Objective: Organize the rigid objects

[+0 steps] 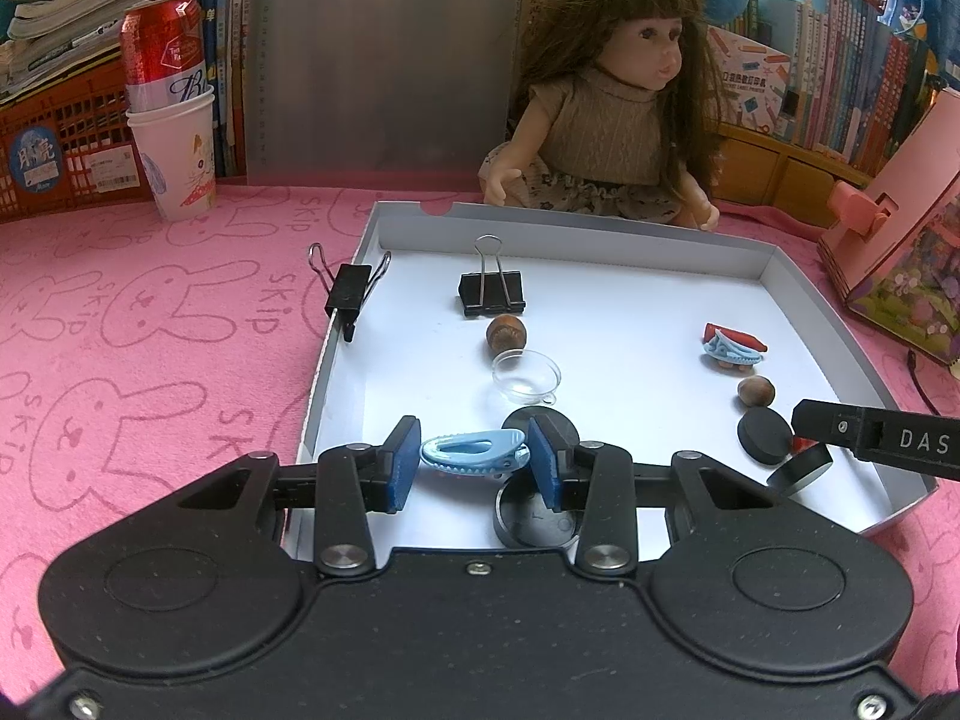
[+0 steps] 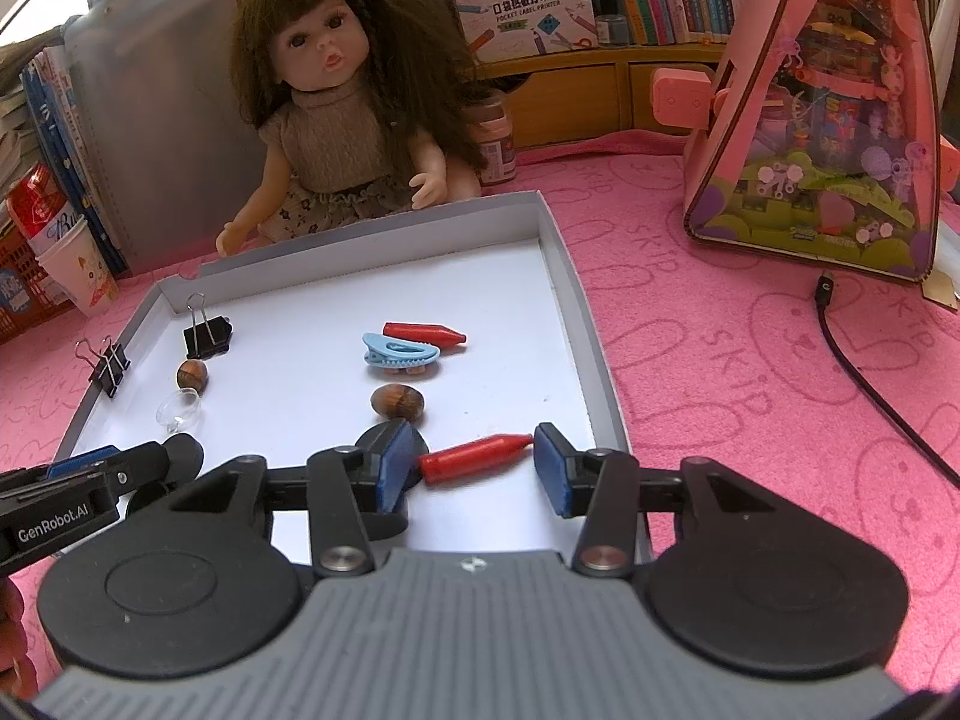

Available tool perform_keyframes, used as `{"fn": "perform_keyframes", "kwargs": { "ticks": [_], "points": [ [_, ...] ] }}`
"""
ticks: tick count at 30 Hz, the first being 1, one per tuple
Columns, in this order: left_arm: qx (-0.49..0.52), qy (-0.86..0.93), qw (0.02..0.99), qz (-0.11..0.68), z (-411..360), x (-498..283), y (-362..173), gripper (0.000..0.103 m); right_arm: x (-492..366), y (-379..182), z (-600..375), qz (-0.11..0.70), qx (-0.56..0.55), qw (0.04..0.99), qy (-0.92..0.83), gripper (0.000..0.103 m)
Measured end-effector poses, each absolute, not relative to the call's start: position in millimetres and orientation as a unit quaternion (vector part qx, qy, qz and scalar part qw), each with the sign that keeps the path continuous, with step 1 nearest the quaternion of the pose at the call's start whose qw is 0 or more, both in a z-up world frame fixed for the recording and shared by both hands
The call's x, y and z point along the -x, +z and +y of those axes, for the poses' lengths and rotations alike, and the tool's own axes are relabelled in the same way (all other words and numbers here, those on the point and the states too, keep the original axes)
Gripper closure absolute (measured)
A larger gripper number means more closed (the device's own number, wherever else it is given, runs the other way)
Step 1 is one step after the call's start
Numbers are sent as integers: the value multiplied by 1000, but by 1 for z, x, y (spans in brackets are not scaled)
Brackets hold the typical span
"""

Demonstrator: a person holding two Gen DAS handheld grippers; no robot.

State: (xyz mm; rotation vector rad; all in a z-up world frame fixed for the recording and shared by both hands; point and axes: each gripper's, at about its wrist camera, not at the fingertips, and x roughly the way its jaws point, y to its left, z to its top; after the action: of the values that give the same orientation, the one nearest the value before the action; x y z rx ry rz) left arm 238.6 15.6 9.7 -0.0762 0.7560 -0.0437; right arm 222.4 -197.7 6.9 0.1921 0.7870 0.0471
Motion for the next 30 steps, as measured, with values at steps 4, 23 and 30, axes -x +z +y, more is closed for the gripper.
{"fn": "perform_keyframes", "kwargs": {
  "ticks": [4,23,30],
  "points": [
    [34,-21,929,367,15,-235,10,51,-220,9,-199,378,-91,921,24,36],
    [18,-38,954,297,8,-163,46,21,-157,41,-192,286,-40,956,45,14],
    [9,-48,956,289,5,-130,45,20,-128,41,-188,273,-27,960,54,12]
  ]
}}
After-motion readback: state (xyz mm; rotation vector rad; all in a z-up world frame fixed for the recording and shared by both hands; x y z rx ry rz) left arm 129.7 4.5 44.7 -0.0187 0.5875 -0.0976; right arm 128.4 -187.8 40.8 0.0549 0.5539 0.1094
